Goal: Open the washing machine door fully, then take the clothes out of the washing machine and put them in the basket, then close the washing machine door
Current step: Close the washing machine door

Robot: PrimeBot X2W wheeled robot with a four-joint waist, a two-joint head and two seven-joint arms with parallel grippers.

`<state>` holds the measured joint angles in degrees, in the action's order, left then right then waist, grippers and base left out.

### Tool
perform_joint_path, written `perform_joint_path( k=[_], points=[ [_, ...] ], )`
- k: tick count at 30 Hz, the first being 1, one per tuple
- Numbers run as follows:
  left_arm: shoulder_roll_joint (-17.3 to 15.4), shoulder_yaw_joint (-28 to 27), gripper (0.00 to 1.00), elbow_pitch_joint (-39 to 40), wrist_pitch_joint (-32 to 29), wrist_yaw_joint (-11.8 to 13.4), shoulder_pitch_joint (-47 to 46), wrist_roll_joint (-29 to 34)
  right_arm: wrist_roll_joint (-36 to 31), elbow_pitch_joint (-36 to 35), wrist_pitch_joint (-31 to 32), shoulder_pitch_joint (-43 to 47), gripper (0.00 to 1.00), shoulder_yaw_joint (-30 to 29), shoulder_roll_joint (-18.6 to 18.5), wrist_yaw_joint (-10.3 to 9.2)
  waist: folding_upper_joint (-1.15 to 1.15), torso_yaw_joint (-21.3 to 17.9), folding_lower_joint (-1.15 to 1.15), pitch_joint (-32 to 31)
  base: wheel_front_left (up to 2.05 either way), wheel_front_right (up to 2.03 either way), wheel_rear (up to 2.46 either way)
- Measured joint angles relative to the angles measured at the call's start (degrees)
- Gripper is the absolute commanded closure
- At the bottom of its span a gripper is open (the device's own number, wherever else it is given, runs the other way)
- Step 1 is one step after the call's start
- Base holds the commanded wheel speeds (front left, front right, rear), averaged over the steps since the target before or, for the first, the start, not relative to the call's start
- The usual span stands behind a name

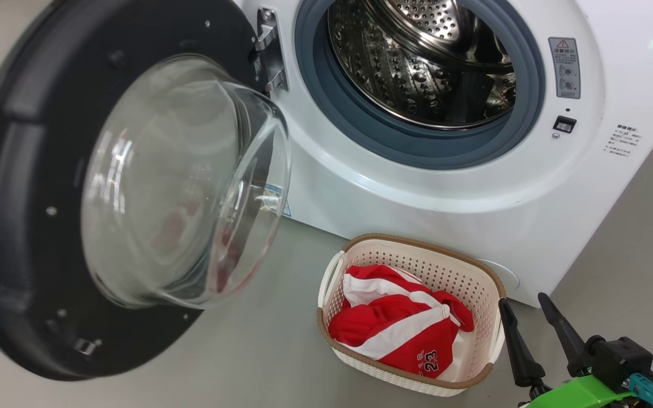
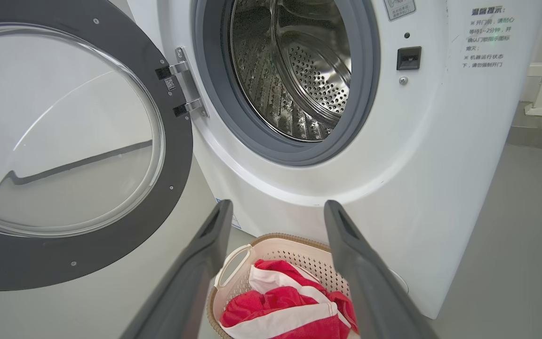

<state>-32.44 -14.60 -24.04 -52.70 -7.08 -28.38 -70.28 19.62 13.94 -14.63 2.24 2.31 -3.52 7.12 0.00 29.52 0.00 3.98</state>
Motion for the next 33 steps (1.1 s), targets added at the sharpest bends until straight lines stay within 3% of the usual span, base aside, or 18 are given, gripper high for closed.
perform_joint_path(
  k=[22, 33],
  points=[
    [1.67, 9.10, 1.00, 18.55, -5.27, 0.00, 4.12, -9.80, 0.14, -0.19, 0.00, 1.48, 0.00, -0.81, 0.33, 0.00, 0.00, -1.13, 0.00, -1.18, 0.00, 0.00, 0.00],
    [6.51, 15.70, 1.00, 22.31, -2.44, 0.00, 2.47, -12.04, 0.14, -0.30, 0.00, 1.44, 0.00, -1.32, 0.45, 0.00, 0.00, -2.41, 0.00, -0.73, 0.00, 0.00, 0.00]
  ],
)
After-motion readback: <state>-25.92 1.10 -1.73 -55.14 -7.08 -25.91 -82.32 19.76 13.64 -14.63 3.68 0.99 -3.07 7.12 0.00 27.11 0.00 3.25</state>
